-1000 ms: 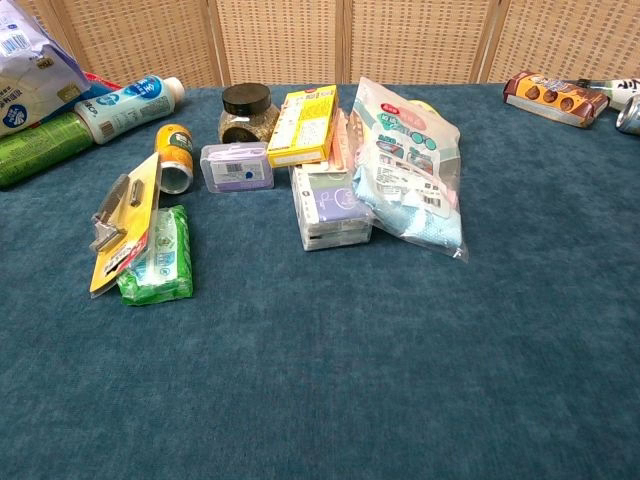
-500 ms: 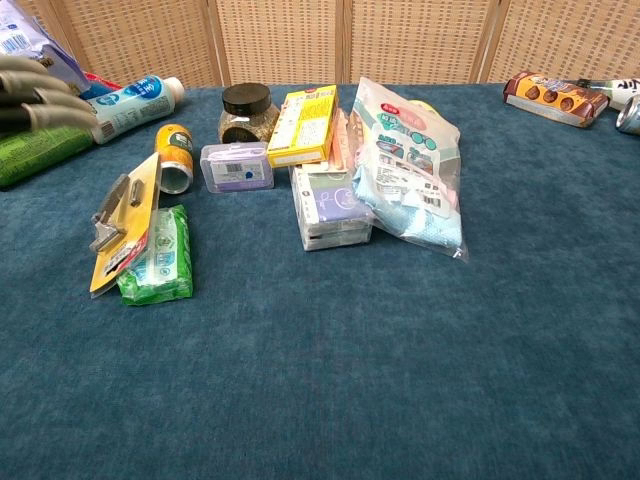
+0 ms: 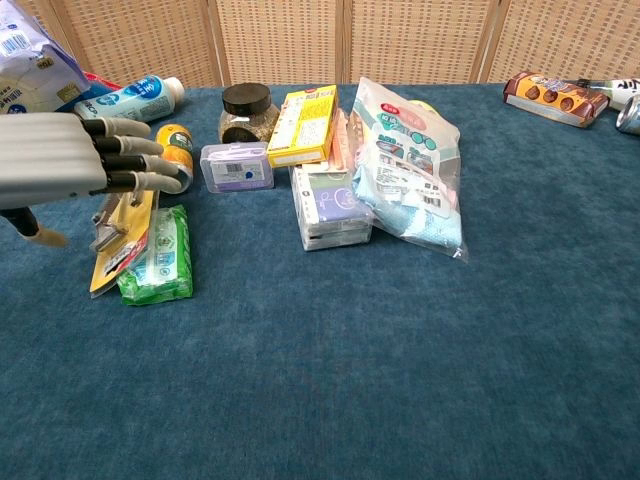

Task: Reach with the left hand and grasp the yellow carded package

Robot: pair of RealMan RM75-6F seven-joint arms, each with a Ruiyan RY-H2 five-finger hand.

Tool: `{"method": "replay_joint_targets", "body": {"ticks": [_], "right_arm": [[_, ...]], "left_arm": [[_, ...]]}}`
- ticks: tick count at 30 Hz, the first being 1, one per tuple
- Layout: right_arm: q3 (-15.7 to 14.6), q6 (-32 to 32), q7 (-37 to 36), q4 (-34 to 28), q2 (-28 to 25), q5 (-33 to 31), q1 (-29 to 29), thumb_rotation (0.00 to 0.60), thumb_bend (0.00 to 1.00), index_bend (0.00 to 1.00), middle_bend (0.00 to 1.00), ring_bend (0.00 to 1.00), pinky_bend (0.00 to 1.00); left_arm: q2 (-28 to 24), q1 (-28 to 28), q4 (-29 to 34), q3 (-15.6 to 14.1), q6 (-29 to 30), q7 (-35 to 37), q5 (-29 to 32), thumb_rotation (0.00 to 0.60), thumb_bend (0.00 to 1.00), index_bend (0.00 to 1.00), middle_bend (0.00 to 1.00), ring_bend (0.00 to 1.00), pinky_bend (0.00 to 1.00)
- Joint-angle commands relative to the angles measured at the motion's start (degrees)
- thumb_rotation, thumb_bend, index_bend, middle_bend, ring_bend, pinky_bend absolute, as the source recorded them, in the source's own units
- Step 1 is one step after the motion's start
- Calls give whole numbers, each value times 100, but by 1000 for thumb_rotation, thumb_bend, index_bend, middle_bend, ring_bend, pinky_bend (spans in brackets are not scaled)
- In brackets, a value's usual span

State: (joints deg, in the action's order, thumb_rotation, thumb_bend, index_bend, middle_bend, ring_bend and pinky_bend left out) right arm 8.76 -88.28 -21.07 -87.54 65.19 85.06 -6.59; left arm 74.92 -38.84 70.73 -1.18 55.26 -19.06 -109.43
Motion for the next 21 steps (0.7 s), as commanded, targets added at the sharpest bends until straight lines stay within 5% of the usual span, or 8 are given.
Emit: {"method": "replay_joint_targets", "body": {"ticks": [1, 5, 9, 11, 14, 17, 21], "right_arm": [[22, -14, -45, 5, -13, -21, 9, 600, 0, 0, 0, 0, 0], [41, -21, -145, -1, -24, -27, 13, 600, 0, 0, 0, 0, 0], [69, -35, -463, -120, -69, -38, 33, 600, 0, 0, 0, 0, 0], [71, -56, -445, -102, -76, -17, 35, 600, 0, 0, 0, 0, 0], [70, -50, -474, -111, -76, -15, 37, 600, 0, 0, 0, 0, 0], [71, -67, -457, -113, -76, -1, 41, 600, 0, 0, 0, 0, 0], [66, -67, -445, -116, -77, 10, 43, 600, 0, 0, 0, 0, 0]], "left_arm": [[109, -89, -118, -53, -36, -64, -8, 600, 0, 0, 0, 0, 0], [258, -170, -295, -103, -19, -227, -26, 600, 0, 5, 0, 0, 0], [399, -189, -319, -109, -49, -514, 49, 600, 0, 305, 0, 4, 125], [460, -208, -328, -151, 11, -657, -11, 600, 0, 452, 93, 130, 341], [535, -229, -381, -228, 132, -703, -97, 600, 0, 667, 490, 512, 619], [590, -225, -472, -277, 351, -640, -162, 600, 0, 803, 662, 668, 701], [498, -206, -442, -266, 665, -561, -175, 600, 0, 818, 689, 691, 710]]}}
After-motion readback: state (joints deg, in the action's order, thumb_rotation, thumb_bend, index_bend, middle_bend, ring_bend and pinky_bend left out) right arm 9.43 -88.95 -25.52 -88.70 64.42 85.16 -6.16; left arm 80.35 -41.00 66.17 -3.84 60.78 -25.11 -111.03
